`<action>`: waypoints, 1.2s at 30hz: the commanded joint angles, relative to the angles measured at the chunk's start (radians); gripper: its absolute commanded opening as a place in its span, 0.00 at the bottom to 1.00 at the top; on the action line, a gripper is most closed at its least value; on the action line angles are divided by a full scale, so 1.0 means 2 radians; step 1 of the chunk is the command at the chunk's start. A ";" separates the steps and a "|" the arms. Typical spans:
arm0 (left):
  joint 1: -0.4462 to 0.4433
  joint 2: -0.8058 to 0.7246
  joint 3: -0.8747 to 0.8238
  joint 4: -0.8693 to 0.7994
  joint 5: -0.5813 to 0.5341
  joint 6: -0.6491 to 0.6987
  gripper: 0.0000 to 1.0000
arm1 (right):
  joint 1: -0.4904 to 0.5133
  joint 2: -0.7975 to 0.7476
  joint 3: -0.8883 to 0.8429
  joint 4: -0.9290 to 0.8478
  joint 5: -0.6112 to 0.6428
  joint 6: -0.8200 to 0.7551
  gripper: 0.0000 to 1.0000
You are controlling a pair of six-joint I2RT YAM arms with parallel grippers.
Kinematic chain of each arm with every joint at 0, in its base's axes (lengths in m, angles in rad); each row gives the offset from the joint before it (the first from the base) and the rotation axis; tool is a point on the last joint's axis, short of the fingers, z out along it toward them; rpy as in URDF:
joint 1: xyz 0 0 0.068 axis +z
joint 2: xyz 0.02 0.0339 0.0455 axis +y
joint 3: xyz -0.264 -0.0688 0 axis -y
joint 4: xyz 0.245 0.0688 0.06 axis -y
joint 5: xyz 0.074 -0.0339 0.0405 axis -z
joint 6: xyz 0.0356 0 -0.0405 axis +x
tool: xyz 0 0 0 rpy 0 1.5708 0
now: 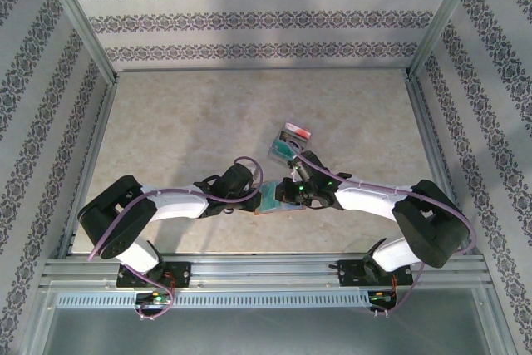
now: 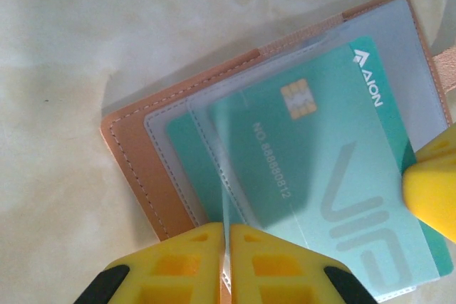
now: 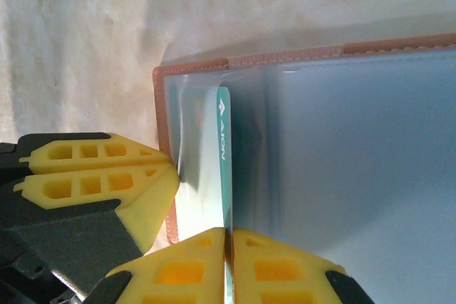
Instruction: Take the credit cards out of the card holder
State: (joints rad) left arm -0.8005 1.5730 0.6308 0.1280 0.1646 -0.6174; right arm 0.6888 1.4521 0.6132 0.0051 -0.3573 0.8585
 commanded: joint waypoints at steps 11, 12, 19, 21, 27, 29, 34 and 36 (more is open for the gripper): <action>-0.007 0.001 0.050 -0.040 -0.013 0.032 0.12 | -0.006 -0.009 -0.004 0.002 0.000 -0.005 0.11; -0.007 0.007 0.052 -0.038 -0.009 0.032 0.12 | -0.006 -0.009 -0.004 0.001 0.000 -0.005 0.11; -0.007 0.036 0.053 -0.025 0.009 0.028 0.12 | -0.007 -0.009 -0.004 0.006 -0.004 -0.004 0.13; -0.007 0.039 0.053 -0.027 0.008 0.028 0.12 | -0.009 -0.010 -0.006 0.013 -0.010 -0.001 0.15; -0.007 0.040 0.046 -0.034 0.008 0.028 0.12 | -0.019 -0.014 -0.018 0.065 -0.042 0.012 0.17; -0.007 0.039 0.043 -0.033 0.008 0.026 0.12 | -0.020 -0.013 -0.020 0.081 -0.051 0.017 0.17; -0.007 0.037 0.043 -0.032 0.008 0.026 0.12 | -0.021 -0.003 -0.023 0.110 -0.066 0.027 0.16; -0.007 0.036 0.043 -0.032 0.007 0.026 0.12 | -0.022 0.000 -0.027 0.119 -0.067 0.031 0.15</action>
State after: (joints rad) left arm -0.8036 1.6341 0.7280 0.0868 0.1684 -0.5793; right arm 0.6495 1.4498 0.5682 0.1505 -0.4442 0.8967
